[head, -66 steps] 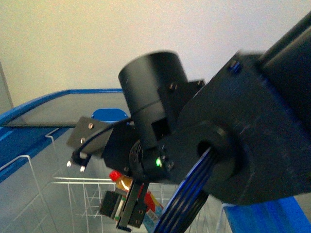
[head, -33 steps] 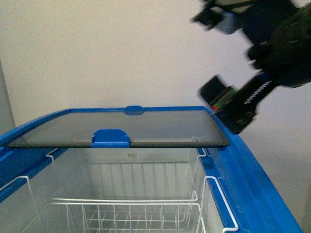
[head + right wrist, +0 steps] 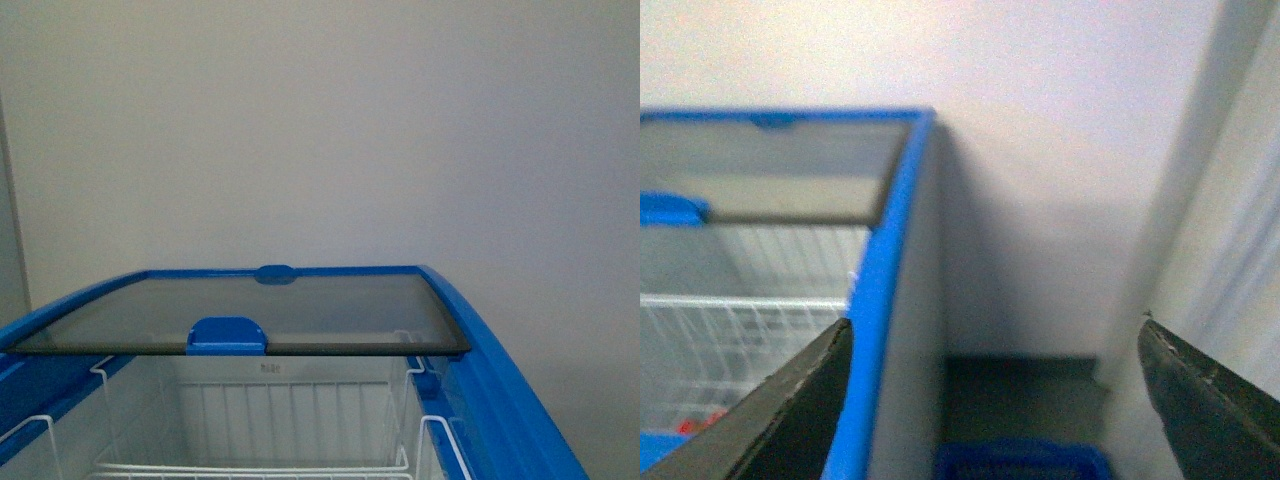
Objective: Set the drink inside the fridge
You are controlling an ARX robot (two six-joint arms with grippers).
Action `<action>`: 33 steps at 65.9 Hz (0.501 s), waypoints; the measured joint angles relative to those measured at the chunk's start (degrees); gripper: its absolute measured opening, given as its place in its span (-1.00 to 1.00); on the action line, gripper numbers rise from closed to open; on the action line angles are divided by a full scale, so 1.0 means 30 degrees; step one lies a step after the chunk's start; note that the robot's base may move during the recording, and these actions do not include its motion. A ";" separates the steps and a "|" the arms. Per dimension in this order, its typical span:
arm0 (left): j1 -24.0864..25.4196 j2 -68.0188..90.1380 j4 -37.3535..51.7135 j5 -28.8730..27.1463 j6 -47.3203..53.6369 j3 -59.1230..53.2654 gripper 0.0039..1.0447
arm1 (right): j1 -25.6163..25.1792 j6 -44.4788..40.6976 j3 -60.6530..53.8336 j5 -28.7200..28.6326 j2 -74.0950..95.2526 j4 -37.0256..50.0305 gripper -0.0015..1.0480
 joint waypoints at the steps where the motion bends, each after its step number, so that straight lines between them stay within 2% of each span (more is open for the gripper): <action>1: 0.0000 0.0000 0.0000 -0.0007 0.0007 0.0000 -0.96 | -0.0007 -0.0284 -0.0707 -0.0430 -0.0415 0.1071 0.50; 5: 0.0000 0.0000 0.0000 0.0000 0.0000 0.0000 -0.96 | -0.0299 -0.0692 -0.2543 -0.1311 -0.1224 0.3075 0.31; 8: 0.0000 0.0000 0.0000 0.0007 0.0000 0.0000 -0.96 | -0.0765 -0.0831 -0.3468 -0.1872 -0.1552 0.3541 0.17; 33: 0.0000 0.0000 0.0000 0.0000 0.0007 0.0000 -0.96 | -0.4823 -0.1224 -0.7038 -0.5792 -0.4022 0.4408 -0.92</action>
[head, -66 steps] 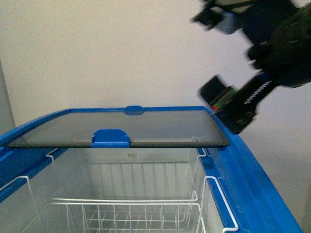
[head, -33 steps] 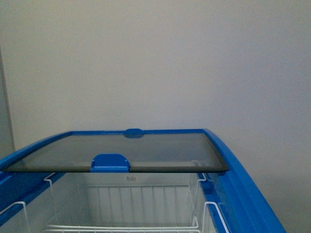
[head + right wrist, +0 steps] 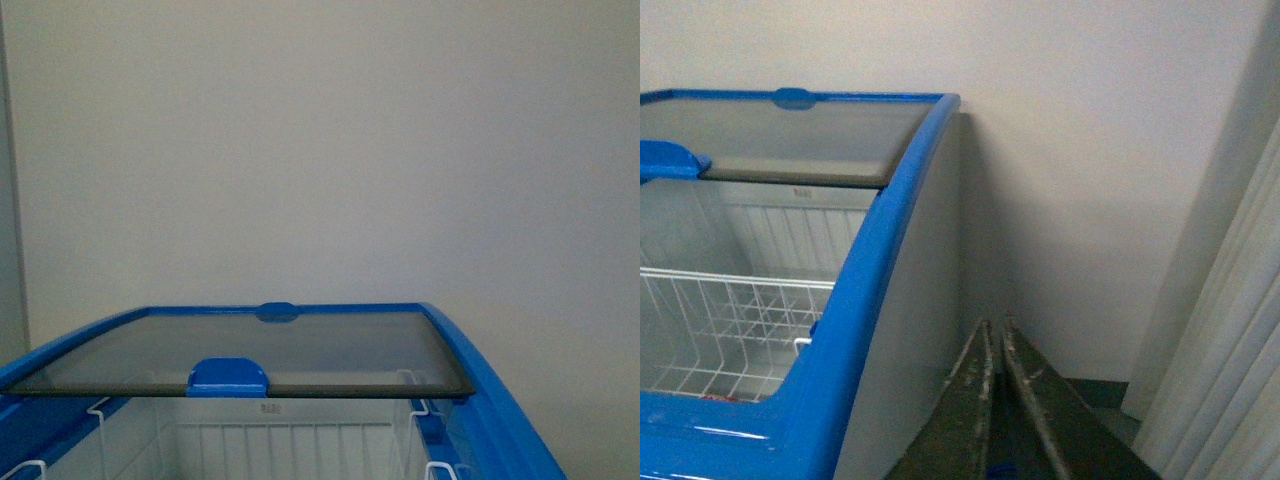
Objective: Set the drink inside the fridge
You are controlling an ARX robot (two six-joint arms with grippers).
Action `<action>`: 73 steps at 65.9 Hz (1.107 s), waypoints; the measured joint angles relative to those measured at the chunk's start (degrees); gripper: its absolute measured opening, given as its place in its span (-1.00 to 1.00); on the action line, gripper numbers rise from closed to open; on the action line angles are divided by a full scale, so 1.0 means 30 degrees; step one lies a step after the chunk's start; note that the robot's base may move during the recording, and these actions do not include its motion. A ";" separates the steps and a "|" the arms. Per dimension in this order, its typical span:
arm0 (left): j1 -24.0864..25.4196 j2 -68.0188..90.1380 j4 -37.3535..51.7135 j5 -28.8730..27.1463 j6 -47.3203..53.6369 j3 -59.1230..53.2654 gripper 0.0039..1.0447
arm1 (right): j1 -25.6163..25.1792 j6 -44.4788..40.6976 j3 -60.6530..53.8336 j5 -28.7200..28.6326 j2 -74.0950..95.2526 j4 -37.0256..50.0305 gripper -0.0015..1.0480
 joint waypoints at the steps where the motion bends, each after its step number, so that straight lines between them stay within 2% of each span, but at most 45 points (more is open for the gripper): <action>1: 0.0000 0.0000 0.0000 0.0000 0.0000 0.0000 -0.96 | -0.0080 -0.0007 -0.0066 -0.0066 -0.0051 0.0015 -0.95; 6: 0.0000 0.0000 0.0000 0.0000 0.0000 0.0000 -0.96 | -0.0692 -0.0066 -0.0539 -0.0780 -0.0364 0.0080 -0.95; 12: 0.0000 0.0000 0.0000 0.0007 -0.0007 0.0000 -0.96 | -0.2900 -0.0073 -0.1035 -0.3206 -0.0852 0.0124 -0.95; 17: 0.0000 0.0000 0.0000 -0.0007 -0.0007 0.0000 -0.96 | -0.3541 -0.0066 -0.1326 -0.3300 -0.1122 0.0240 -0.95; 73: 0.0000 0.0000 0.0000 0.0000 -0.0007 0.0000 -0.96 | -0.3687 -0.0095 -0.3599 -0.3526 -0.3155 0.0714 -0.93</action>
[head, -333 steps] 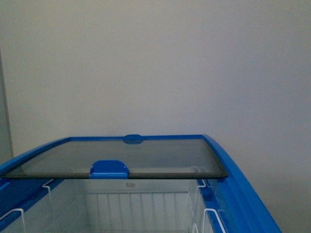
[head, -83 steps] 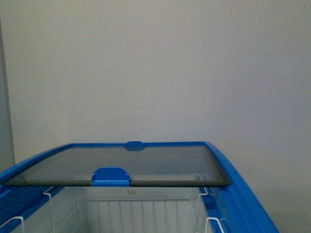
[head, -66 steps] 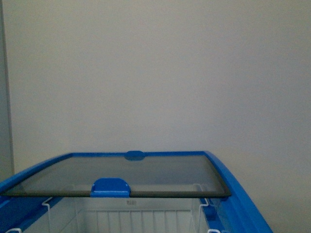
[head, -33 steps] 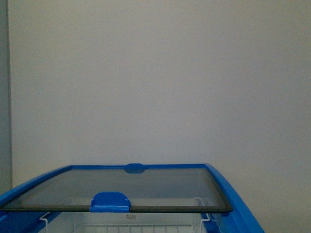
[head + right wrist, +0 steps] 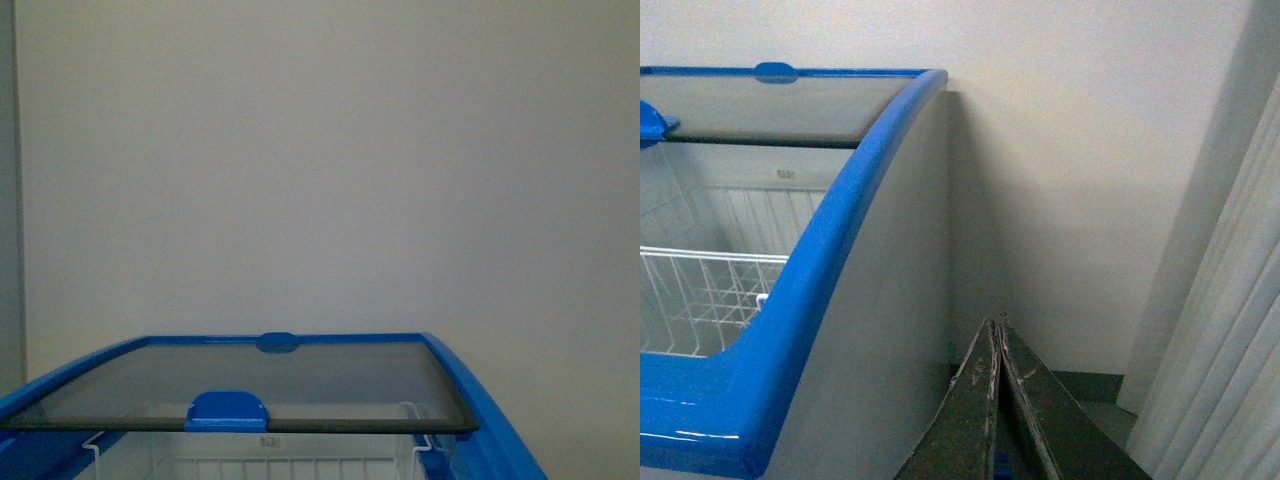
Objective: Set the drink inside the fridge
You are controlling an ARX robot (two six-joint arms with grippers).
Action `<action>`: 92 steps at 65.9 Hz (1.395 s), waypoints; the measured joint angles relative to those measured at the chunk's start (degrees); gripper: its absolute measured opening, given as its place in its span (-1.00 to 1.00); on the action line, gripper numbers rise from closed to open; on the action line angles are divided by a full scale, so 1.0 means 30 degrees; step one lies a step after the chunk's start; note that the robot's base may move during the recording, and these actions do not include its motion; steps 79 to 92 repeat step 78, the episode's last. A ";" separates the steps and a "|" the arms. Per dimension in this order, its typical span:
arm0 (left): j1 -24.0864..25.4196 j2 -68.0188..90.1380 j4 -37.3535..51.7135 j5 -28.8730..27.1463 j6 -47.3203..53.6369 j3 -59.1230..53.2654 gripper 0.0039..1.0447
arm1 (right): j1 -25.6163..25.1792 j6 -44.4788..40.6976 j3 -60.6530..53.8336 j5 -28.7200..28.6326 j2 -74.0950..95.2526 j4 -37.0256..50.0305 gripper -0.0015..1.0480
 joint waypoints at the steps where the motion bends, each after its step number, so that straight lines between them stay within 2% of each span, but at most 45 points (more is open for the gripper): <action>1: 0.0000 0.0000 0.0000 0.0000 0.0000 0.0000 -0.96 | 0.0000 0.0015 0.0000 0.0000 0.0000 0.0000 -0.90; 6: 0.0000 0.0000 0.0000 0.0000 -0.0007 0.0000 -0.79 | 0.0000 0.0015 0.0000 0.0000 -0.0007 0.0000 -0.70; 25: 0.0000 0.0000 0.0000 0.0000 -0.0007 0.0000 0.05 | 0.0000 0.0015 0.0000 0.0000 -0.0007 0.0000 0.12; 30: 0.0000 0.0000 0.0000 0.0000 -0.0007 0.0000 0.39 | 0.0000 0.0015 0.0000 0.0000 -0.0007 0.0000 0.45; 39: 0.0000 0.0000 0.0000 0.0000 0.0000 0.0000 0.87 | 0.0000 0.0022 0.0000 0.0000 -0.0007 0.0000 0.89; 92: 0.0000 0.0000 0.0000 0.0000 -0.0007 0.0000 0.85 | 0.0000 0.0022 0.0000 0.0000 -0.0015 0.0000 0.86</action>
